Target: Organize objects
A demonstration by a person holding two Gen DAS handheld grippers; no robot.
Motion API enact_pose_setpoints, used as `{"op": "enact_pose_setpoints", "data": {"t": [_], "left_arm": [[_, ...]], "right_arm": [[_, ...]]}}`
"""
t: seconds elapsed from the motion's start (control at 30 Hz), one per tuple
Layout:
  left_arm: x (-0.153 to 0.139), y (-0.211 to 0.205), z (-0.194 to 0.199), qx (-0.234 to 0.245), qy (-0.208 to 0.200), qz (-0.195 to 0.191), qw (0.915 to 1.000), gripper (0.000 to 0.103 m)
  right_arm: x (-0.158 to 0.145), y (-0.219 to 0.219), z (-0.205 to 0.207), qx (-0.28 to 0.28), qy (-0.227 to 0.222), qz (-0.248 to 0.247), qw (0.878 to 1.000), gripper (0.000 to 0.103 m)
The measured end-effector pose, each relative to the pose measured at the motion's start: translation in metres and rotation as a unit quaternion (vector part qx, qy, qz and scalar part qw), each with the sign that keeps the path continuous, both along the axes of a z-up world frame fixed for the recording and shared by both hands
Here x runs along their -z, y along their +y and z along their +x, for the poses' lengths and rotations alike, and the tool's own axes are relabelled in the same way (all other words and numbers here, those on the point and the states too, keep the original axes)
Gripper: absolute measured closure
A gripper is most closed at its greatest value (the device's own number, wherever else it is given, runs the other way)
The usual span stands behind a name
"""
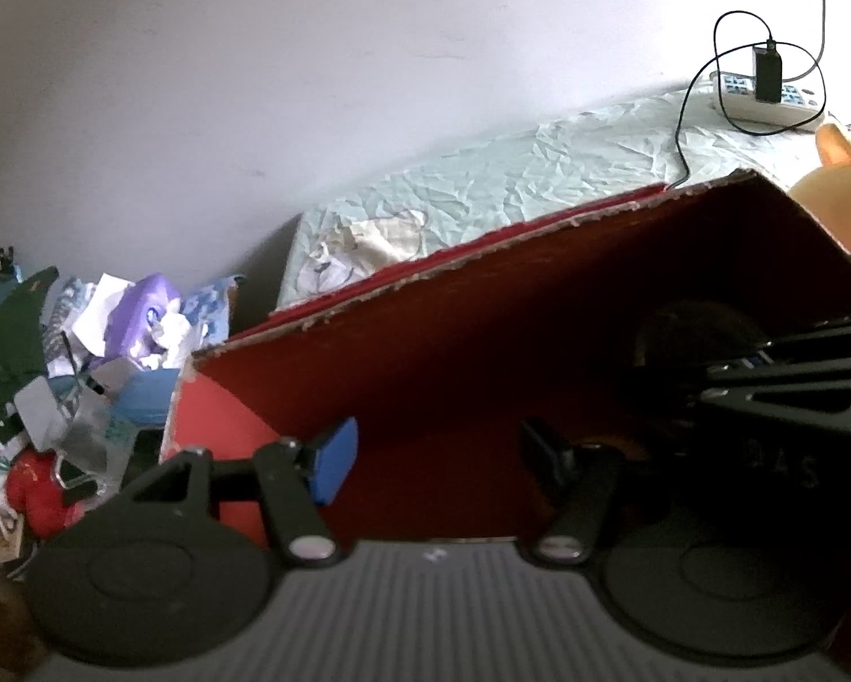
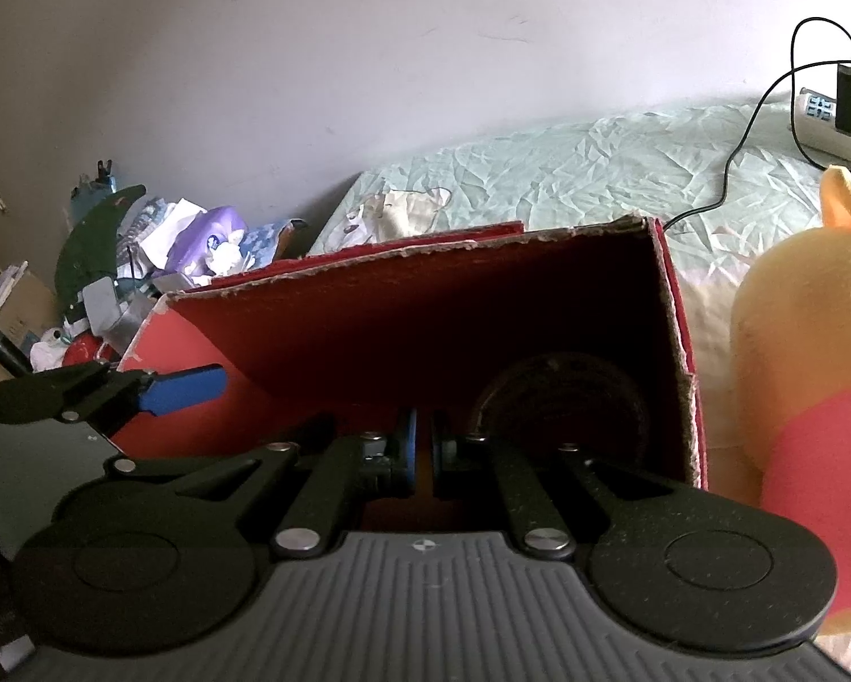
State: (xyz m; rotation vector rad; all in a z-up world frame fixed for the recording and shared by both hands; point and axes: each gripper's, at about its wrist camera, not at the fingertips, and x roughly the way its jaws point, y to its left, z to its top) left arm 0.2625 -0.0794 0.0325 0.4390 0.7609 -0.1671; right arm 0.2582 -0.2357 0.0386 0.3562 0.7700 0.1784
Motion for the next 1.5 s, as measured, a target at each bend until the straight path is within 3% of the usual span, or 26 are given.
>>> {"op": "enact_pose_setpoints", "data": {"t": [0.73, 1.07, 1.23, 1.37, 1.5], "left_arm": [[0.003, -0.002, 0.004, -0.008, 0.014, 0.007, 0.9998, 0.036], [0.002, 0.001, 0.002, -0.011, 0.006, 0.001, 0.9999, 0.035], [-0.001, 0.000, -0.003, -0.017, -0.012, 0.009, 0.9998, 0.030], [-0.004, 0.006, 0.000, -0.014, 0.000, -0.020, 0.9997, 0.029], [-0.013, 0.006, -0.009, -0.012, -0.027, -0.017, 0.9994, 0.026]], "right_arm": [[-0.001, 0.002, -0.005, 0.009, -0.016, -0.001, 1.000, 0.097], [-0.003, 0.003, -0.007, 0.009, -0.026, -0.007, 1.000, 0.090], [-0.004, 0.003, -0.007, 0.013, -0.025, -0.008, 1.000, 0.089], [-0.006, 0.004, -0.009, 0.026, -0.028, -0.018, 0.999, 0.085], [-0.008, 0.005, -0.015, 0.044, -0.041, -0.031, 0.998, 0.084]]}}
